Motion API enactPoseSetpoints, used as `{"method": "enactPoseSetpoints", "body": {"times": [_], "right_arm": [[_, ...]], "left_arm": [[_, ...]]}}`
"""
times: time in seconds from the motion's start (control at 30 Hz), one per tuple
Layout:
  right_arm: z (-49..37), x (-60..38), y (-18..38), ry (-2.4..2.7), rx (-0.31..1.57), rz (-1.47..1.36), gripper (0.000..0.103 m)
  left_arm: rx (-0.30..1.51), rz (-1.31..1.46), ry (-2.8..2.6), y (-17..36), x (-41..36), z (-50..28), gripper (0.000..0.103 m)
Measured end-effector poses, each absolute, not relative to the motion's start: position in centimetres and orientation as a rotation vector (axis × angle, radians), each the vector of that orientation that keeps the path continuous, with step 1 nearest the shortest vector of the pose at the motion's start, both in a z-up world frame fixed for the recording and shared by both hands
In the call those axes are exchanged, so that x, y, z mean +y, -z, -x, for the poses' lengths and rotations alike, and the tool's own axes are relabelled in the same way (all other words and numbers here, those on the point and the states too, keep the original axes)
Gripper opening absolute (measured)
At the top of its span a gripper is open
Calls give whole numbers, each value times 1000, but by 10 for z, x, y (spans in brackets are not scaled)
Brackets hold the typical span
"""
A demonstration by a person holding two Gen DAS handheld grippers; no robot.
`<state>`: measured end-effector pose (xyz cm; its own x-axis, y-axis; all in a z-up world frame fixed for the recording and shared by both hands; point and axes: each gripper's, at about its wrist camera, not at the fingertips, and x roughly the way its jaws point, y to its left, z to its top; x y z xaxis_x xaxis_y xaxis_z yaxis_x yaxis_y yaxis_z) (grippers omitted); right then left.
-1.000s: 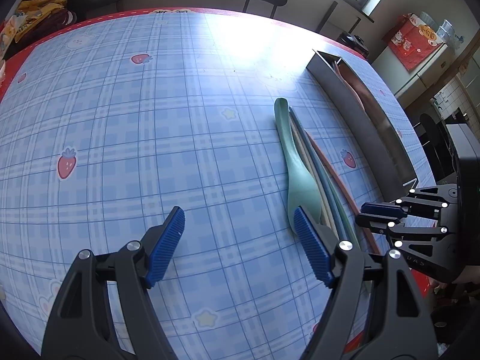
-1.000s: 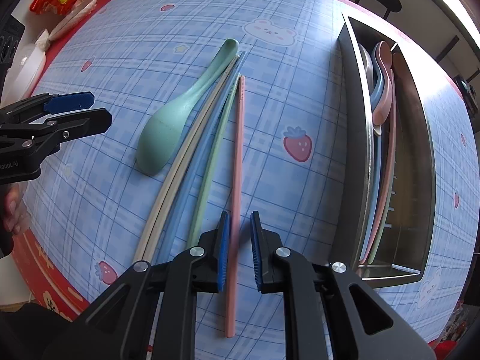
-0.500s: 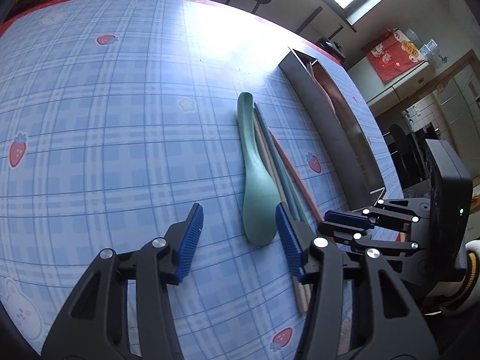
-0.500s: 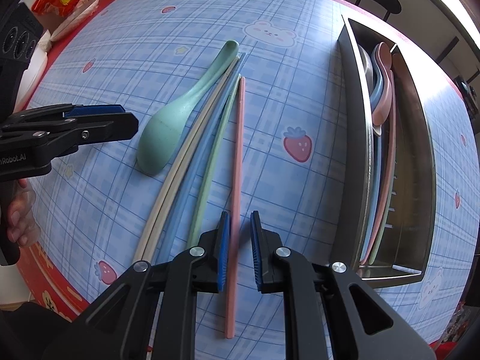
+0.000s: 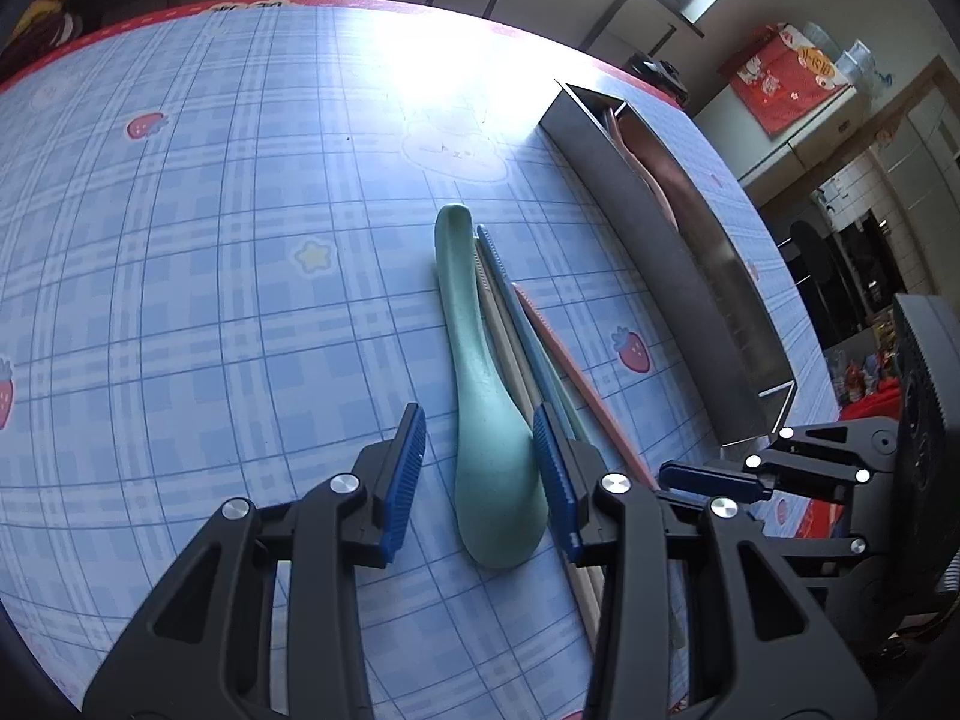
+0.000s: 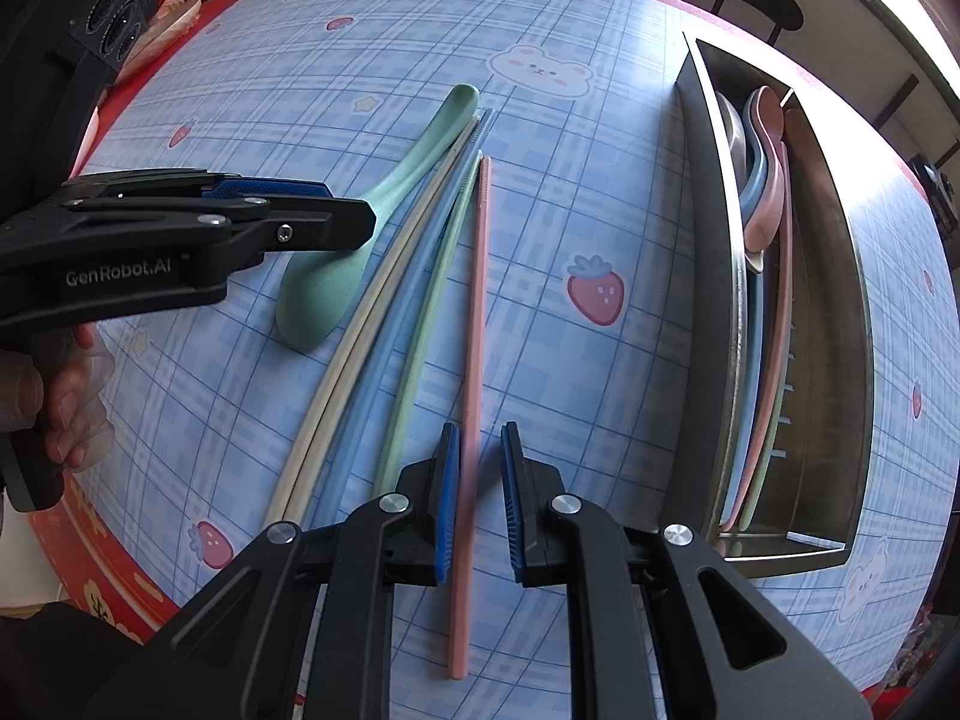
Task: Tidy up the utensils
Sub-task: 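Grasp the green spoon with the left gripper while the right grasps a pink chopstick, then lift the green spoon with the left gripper while the right lifts the chopstick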
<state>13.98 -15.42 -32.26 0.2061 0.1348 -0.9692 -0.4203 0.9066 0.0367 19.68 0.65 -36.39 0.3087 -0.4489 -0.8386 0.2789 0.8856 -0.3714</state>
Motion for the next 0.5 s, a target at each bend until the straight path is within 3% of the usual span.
{"method": "enactPoseSetpoints", "body": {"times": [0.07,0.1,0.5], "right_arm": [[-140,-155,322,-393,1309,255,14],[-139,-155,322,-393,1309,254,14],[-139,-157,322,-396,1303,238,14]], "left_arm": [[1158,153,475,363,3,-197,40],[1164,170,491,364,2,-198,28],[1181,166,546,354,-6,-192,19]]}}
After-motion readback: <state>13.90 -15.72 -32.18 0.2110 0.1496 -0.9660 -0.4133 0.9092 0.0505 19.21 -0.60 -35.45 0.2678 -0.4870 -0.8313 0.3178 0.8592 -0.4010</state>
